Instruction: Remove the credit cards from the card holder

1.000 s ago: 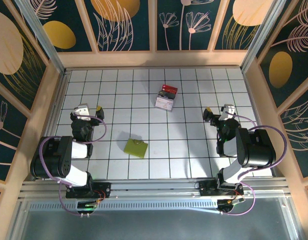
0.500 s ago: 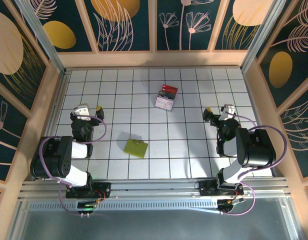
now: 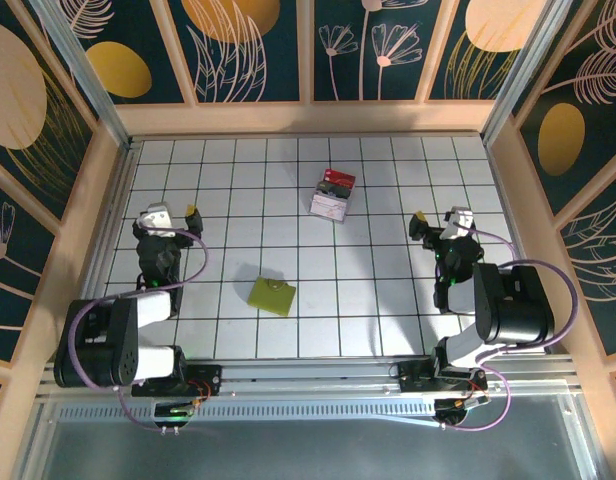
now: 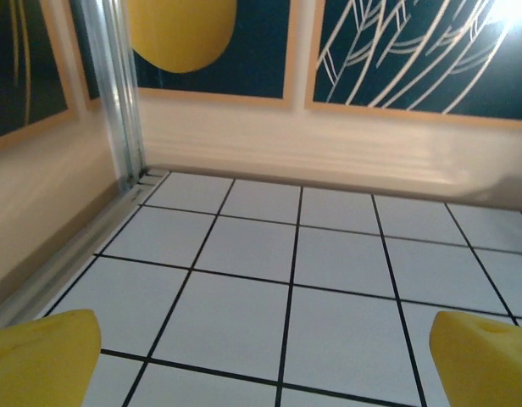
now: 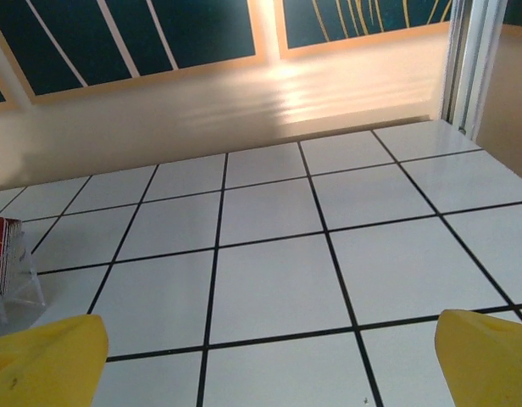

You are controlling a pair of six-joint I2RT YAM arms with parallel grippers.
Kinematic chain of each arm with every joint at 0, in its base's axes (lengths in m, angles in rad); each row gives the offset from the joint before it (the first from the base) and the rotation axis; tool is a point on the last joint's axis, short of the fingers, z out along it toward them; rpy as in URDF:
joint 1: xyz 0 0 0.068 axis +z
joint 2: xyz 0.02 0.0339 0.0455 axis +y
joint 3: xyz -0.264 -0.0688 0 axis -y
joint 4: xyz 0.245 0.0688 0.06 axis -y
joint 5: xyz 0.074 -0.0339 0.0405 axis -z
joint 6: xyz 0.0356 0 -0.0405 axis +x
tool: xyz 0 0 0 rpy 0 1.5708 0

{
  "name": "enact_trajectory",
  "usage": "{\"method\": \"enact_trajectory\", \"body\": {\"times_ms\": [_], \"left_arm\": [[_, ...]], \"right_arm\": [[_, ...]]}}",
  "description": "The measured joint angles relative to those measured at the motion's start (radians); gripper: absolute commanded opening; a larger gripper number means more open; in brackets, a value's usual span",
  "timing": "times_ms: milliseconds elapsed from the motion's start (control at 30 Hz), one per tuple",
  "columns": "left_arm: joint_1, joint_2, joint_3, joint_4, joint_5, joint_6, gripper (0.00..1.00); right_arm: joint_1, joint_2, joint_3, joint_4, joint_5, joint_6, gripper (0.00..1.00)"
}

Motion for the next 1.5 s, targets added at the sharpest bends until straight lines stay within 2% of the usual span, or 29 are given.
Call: {"method": "enact_trajectory", "body": {"times_ms": [200, 433, 600, 733, 833, 1000, 1167, 1333, 1500], "left_arm": [[0.0, -0.116, 0.021, -0.09, -0.028, -0.046, 0.99], [0.0, -0.174, 0.137, -0.279, -0.054, -0.145, 0.99], [0.0, -0.181, 0.174, -0.353, -0.046, -0.223, 0.99], [0.0, -0.183, 0.175, -0.398, -0.031, -0.288, 0.99], [0.0, -0.182, 0.175, -0.408, 0.021, -0.342, 0.99], [-0.029, -0.149, 0.185, -0.408, 0.091, -0.427, 0.99], [-0.076, -0.145, 0.19, -0.419, 0.091, -0.457, 0.99], [-0.184, -0.129, 0.223, -0.439, 0.053, -0.46, 0.99], [-0.302, -0.031, 0.275, -0.439, 0.037, -0.465, 0.99]], "right_arm": [[0.0, -0.086, 0.001, -0.078, 0.047, 0.007, 0.99], [0.0, -0.233, 0.074, -0.29, 0.12, 0.066, 0.99], [0.008, -0.307, 0.155, -0.467, 0.171, 0.145, 0.99], [0.05, -0.34, 0.237, -0.622, 0.232, 0.211, 0.99], [0.109, -0.352, 0.286, -0.721, 0.289, 0.244, 0.99], [0.216, -0.344, 0.383, -0.893, 0.366, 0.313, 0.99], [0.282, -0.276, 0.504, -1.031, 0.391, 0.369, 0.99], [0.323, -0.174, 0.591, -1.114, 0.351, 0.415, 0.99], [0.353, -0.066, 0.645, -1.161, 0.276, 0.466, 0.99]]}}
